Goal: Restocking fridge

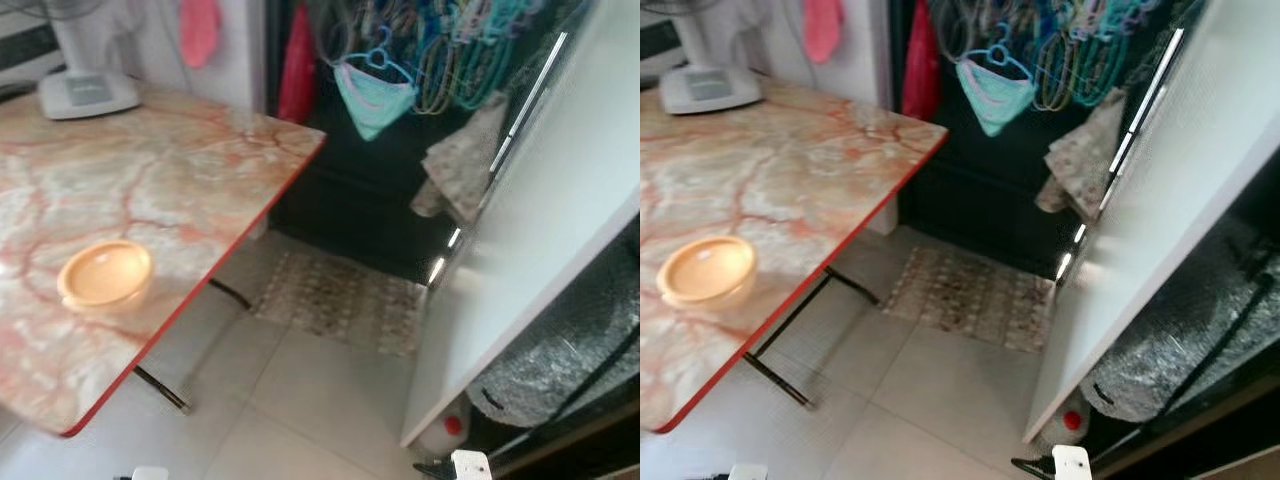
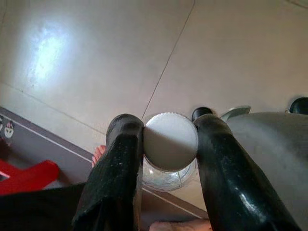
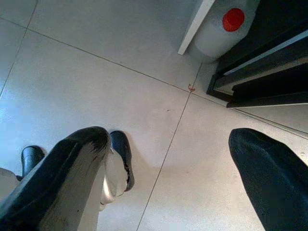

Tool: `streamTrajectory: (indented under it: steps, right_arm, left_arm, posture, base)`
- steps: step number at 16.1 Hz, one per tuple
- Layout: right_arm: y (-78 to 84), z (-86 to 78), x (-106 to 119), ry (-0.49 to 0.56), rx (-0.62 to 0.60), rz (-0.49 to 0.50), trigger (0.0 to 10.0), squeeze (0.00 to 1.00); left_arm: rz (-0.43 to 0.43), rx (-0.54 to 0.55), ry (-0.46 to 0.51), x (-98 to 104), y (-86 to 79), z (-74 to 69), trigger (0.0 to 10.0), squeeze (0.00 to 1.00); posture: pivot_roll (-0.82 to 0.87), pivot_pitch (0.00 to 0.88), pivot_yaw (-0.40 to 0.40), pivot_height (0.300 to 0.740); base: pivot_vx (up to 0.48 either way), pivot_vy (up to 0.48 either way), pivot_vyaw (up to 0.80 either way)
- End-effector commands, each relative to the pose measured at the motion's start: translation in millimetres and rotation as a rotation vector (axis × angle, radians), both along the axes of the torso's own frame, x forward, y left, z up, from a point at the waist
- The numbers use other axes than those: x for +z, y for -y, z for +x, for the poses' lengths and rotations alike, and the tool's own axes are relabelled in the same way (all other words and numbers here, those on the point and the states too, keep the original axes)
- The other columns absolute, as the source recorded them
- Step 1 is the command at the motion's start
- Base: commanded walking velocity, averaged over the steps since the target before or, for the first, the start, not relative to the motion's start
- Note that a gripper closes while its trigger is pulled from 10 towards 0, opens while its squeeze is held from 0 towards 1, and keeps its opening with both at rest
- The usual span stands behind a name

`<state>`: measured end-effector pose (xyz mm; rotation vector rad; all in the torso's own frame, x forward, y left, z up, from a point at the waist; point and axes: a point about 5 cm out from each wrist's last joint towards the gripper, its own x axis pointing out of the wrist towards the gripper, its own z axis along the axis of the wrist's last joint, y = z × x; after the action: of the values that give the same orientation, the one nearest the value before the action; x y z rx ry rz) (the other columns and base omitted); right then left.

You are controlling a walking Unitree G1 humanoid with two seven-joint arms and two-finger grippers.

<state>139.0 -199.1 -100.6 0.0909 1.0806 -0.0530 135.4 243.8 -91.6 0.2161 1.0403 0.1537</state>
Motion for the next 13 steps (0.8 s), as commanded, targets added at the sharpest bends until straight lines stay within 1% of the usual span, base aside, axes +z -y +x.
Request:
streamTrajectory:
  steps: [1, 2, 5, 13]
  right_arm:
    - [0.7, -1.1, -0.3, -0.007, 0.000, 0.001, 10.0, 0.00]
    - [0.5, -1.3, -0.4, -0.008, 0.002, 0.001, 10.0, 0.00]
    - [0.4, -1.8, -0.6, -0.010, 0.004, 0.001, 10.0, 0.00]
    - [-0.2, -1.7, -0.7, -0.012, 0.008, 0.002, 10.0, 0.00]
  left_arm:
    - [0.017, -0.007, -0.024, -1.8, -1.3, -5.8, 10.0, 0.00]
    - [0.022, -0.018, -0.023, -1.6, -1.3, -5.3, 10.0, 0.00]
    - [0.015, 0.013, -0.019, -1.8, -1.9, -6.5, 10.0, 0.00]
    - [0.012, 0.002, -0.015, -2.0, 0.6, -5.3, 10.0, 0.00]
  posture:
    - [0.13, 0.000, -0.050, 0.740]
    - [0.13, 0.000, -0.051, 0.740]
    - [0.13, 0.000, -0.051, 0.740]
    - [0.13, 0.000, -0.053, 0.740]
  base:
    - [0.000, 0.000, -0.80]
    - [0.000, -0.465, -0.80]
    - [0.000, 0.000, -0.80]
    - [0.000, 0.000, -0.80]
